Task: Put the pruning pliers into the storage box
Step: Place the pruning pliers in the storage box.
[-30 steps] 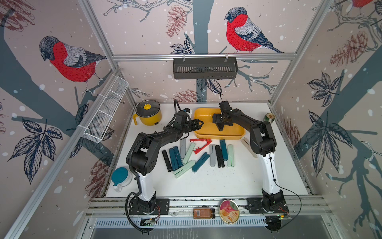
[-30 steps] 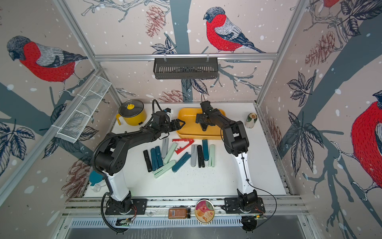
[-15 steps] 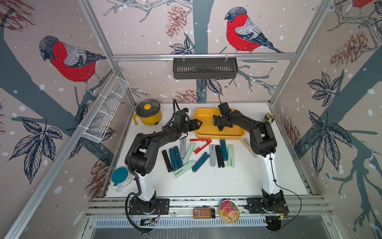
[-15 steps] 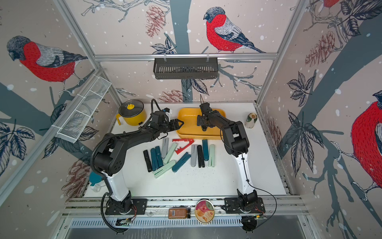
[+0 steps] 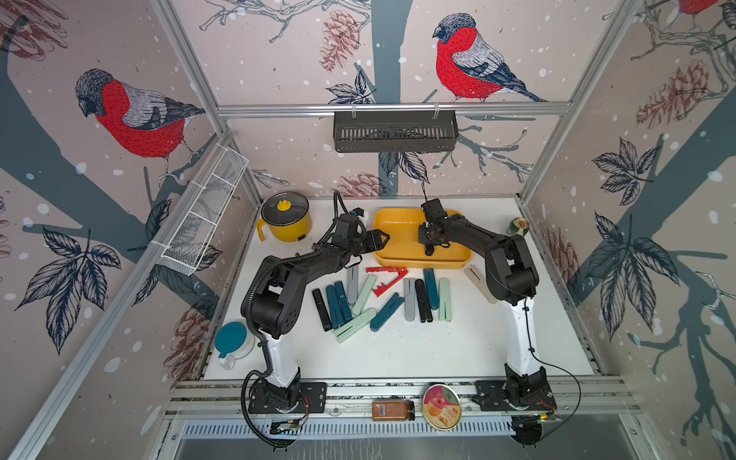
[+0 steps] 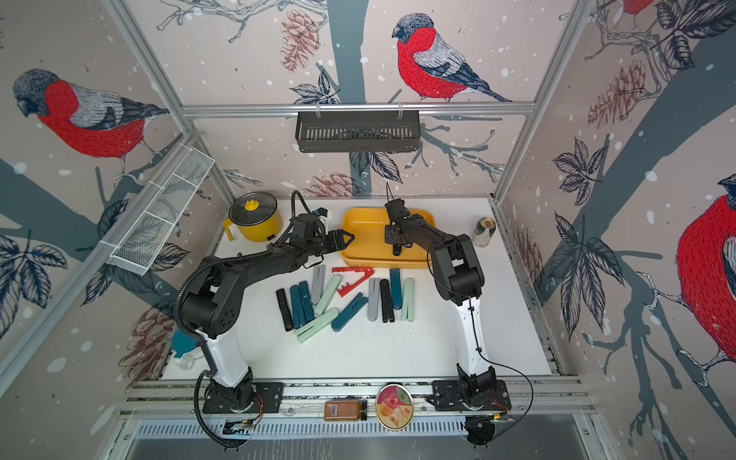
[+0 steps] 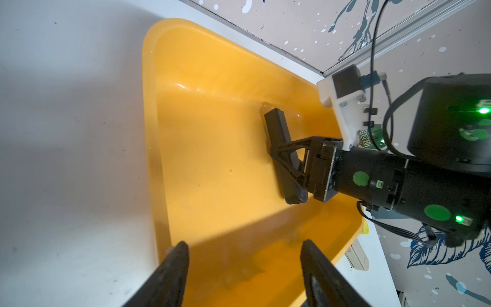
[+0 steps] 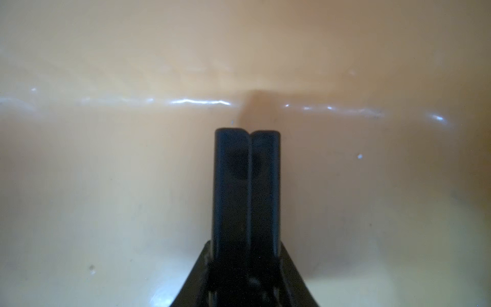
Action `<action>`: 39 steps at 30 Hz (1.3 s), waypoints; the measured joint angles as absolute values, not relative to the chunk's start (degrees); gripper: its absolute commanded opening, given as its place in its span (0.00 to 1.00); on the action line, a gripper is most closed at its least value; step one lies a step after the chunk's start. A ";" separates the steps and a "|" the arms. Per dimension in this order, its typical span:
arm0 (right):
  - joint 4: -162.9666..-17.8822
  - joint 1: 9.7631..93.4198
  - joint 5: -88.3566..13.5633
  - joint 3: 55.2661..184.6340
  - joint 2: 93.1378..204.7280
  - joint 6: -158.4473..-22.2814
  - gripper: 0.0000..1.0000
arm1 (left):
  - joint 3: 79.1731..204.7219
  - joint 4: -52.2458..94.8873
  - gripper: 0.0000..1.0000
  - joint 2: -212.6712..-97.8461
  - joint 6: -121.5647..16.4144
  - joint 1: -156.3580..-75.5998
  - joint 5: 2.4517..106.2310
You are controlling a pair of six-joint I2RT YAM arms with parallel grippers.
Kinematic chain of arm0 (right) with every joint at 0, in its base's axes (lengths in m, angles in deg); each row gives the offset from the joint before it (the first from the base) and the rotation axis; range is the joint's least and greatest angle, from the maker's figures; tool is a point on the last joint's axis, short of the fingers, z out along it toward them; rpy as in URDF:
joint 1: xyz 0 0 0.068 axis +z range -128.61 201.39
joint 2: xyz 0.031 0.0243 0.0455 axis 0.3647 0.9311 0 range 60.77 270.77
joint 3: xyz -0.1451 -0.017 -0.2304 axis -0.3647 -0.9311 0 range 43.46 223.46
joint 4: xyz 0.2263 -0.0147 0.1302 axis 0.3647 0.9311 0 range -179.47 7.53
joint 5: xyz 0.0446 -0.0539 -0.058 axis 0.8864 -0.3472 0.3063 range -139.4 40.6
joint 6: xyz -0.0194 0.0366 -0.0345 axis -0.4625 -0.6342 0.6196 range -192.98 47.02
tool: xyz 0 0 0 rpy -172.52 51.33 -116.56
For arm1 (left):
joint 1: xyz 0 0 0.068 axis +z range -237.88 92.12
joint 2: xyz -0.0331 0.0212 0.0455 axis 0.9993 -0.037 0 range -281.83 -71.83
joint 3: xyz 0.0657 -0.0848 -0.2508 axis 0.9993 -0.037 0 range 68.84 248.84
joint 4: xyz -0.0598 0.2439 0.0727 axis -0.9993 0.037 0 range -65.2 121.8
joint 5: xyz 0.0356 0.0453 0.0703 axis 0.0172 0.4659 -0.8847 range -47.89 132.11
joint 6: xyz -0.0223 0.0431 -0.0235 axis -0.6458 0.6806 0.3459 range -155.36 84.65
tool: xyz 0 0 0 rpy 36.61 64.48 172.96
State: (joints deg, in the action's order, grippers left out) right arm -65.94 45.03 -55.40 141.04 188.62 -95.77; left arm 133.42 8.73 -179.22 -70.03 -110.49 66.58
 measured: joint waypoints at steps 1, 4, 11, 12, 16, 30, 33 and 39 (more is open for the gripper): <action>-65.99 45.14 -55.33 141.00 188.38 -95.98 0.02 | 133.42 8.73 0.66 -179.33 -70.10 -110.53 66.80; -65.68 45.18 -53.89 141.41 188.51 -97.16 0.15 | 133.42 8.57 0.66 -179.44 -70.53 -110.88 67.35; -65.27 45.44 -51.61 147.49 193.56 -100.20 0.41 | 133.42 6.93 0.68 -179.84 -71.58 -111.52 69.05; -65.18 45.57 -51.44 148.51 194.35 -100.51 0.42 | 133.42 6.98 0.68 -179.86 -71.82 -111.52 69.05; -65.16 45.71 -50.65 151.71 196.31 -101.75 0.53 | 133.29 7.00 0.69 -179.84 -72.02 -111.23 69.03; -66.99 46.84 -46.39 149.83 194.26 -105.43 1.00 | 130.62 6.80 0.70 -176.86 -72.37 -108.70 68.85; -65.62 47.21 -47.55 149.21 192.36 -105.54 1.00 | 130.38 7.15 0.70 -176.62 -72.26 -108.22 68.77; -64.65 47.58 -53.56 146.37 187.81 -102.83 1.00 | 130.32 7.50 0.70 -175.57 -71.26 -107.58 68.24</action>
State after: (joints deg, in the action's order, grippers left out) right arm -64.65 47.58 -53.56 146.37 187.81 -102.83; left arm 130.32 7.50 -175.57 -71.26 -107.58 68.24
